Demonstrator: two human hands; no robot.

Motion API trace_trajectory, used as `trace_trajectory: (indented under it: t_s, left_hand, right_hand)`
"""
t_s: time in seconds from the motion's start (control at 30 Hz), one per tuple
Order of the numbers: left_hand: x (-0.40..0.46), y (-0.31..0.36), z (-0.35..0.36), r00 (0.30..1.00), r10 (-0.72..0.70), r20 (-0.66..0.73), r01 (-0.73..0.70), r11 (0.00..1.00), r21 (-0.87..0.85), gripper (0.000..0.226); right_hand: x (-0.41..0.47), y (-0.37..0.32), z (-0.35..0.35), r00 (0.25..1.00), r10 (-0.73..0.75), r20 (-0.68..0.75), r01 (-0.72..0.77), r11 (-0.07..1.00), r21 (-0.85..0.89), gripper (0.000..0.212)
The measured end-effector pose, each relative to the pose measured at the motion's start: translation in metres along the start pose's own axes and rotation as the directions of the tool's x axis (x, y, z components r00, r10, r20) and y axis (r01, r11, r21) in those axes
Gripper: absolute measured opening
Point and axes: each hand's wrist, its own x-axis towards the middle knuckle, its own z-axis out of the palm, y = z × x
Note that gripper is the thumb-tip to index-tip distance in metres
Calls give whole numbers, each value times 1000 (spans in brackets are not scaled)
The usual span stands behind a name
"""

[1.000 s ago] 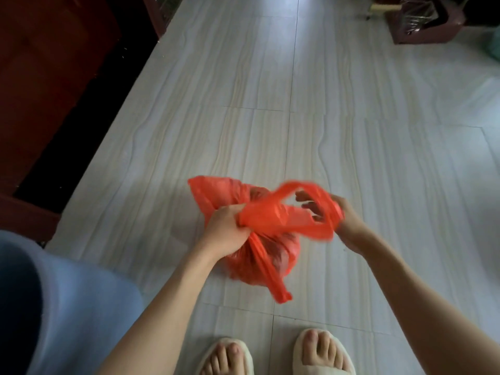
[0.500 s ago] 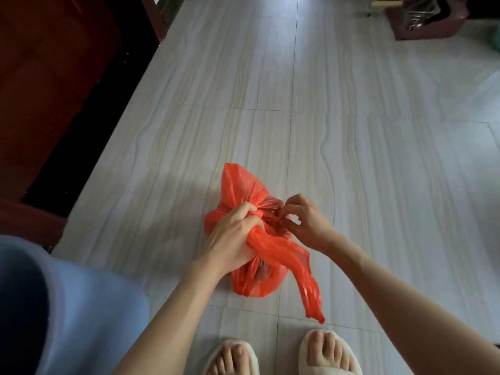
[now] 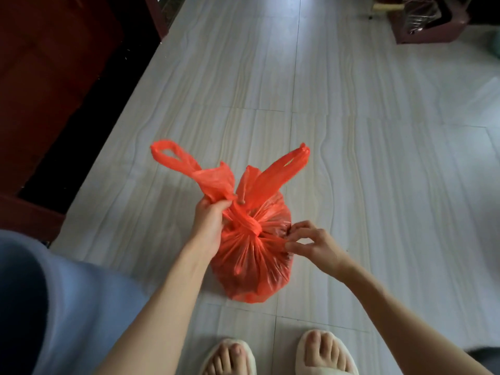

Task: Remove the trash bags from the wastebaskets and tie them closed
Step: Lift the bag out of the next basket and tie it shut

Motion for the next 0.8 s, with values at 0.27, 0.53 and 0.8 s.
trace_trajectory:
  t_s: [0.27,0.53,0.8]
  left_hand:
    - [-7,-7,-15,973,177,150,-232,753,615,33]
    - [-7,-14,-13,973,24,231,-184,686,704,41]
    - [-13,-10,-10,953,-73,293,-121,799,590,52]
  right_hand:
    - [11,-51,13,995,-92,-31,94,993,69,39]
    - [34,-81,16,977,214,-15,-157,761,630,14]
    - [33,-73,7,967,248,-54,-103,577,810,27]
